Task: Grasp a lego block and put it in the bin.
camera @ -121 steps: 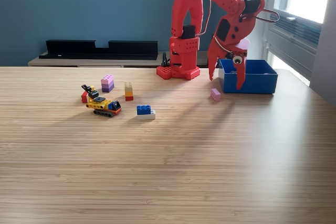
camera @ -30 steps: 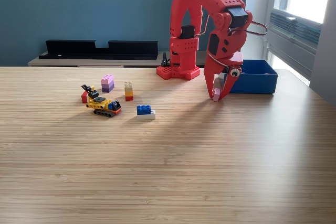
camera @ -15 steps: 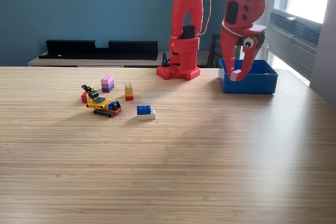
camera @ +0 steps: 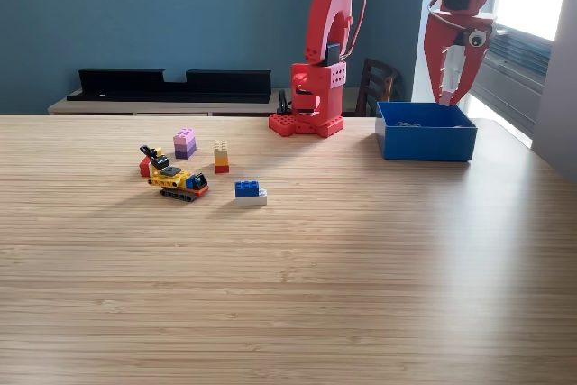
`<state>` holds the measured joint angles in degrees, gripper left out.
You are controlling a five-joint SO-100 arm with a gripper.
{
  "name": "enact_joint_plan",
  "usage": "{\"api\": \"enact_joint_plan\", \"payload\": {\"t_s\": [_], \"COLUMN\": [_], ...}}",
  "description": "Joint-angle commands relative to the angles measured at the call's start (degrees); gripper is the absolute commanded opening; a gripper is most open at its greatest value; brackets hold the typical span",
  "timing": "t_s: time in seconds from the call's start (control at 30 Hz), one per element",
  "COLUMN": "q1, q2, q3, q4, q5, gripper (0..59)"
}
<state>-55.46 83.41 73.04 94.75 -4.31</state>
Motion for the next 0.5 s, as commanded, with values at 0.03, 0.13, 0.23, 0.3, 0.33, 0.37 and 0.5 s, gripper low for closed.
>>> {"api": "enact_joint_plan", "payload": {"t_s": [0.03, 0.13, 0.23, 0.3, 0.33, 0.37, 0.5], "q1": [-7.5, -10.4, -11.6, -11.7, -11.7, -11.6, -11.6], "q2": [0.9, 0.9, 0.9, 0.9, 0.9, 0.9, 0.9], "q3": [-1.9, -1.8, -1.6, -1.8, -1.8, -1.8, -1.4], "q4": [0.9, 0.9, 0.9, 0.9, 0.9, 0.8, 0.8], "q5": [2.3, 3.3, 3.7, 3.8, 3.7, 3.5, 2.8], "gripper": [0.1, 0.1, 0.1, 0.1, 0.1, 0.1, 0.1]}}
